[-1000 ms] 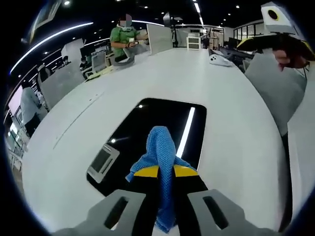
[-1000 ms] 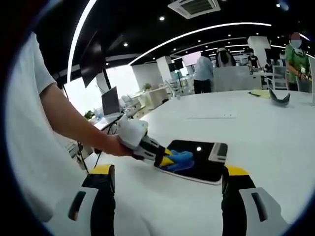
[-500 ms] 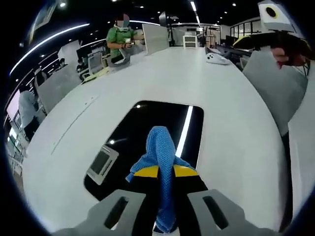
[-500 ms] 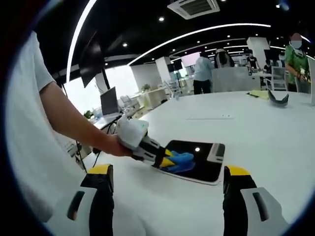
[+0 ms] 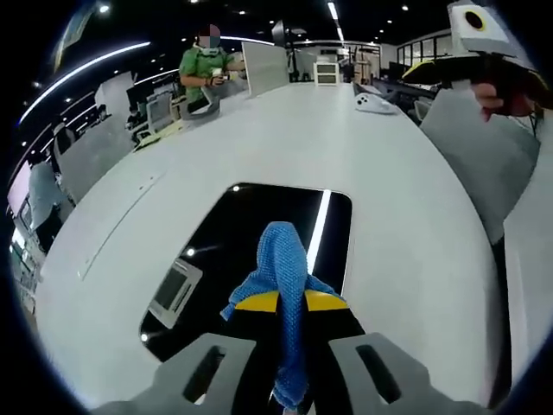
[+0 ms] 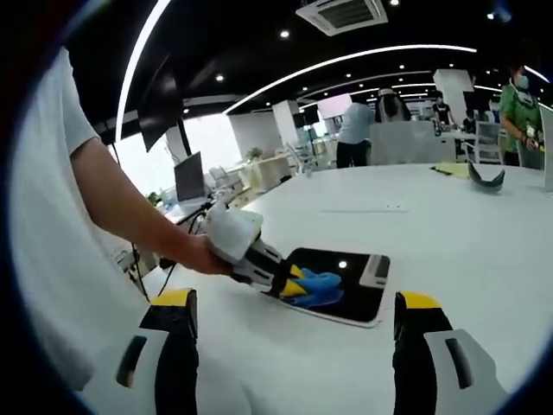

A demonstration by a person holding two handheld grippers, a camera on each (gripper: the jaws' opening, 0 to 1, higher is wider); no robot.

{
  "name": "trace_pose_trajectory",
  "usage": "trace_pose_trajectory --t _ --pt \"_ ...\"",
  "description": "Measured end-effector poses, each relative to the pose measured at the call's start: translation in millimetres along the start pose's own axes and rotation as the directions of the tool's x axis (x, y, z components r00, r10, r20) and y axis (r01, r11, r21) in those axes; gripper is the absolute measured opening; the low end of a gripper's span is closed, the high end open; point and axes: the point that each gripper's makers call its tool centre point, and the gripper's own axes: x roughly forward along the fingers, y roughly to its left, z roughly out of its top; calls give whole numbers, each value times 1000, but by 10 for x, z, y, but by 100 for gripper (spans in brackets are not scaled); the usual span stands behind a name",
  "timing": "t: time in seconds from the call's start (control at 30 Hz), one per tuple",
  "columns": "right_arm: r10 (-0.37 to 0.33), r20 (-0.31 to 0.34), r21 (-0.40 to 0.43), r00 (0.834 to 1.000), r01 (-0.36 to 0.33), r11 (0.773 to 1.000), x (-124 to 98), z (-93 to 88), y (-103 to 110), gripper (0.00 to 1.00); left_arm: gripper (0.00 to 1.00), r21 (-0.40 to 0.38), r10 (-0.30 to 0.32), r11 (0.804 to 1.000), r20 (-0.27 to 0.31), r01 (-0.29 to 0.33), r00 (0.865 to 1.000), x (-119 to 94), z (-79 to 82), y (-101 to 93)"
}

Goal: Wipe the mirror surface with the cleaning cloth until all visible marks leave the cleaned area.

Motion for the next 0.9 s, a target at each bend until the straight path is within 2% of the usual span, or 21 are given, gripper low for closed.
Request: trace_pose_trajectory --t 0.4,0.9 --pt "-20 -11 9 1000 21 1000 5 -27 -58 98 7 2 -12 1000 8 12 1000 51 59 -44" --pt "-13 -22 24 1000 13 1000 25 -58 -24 99 7 11 -39 999 8 38 999 129 124 -90"
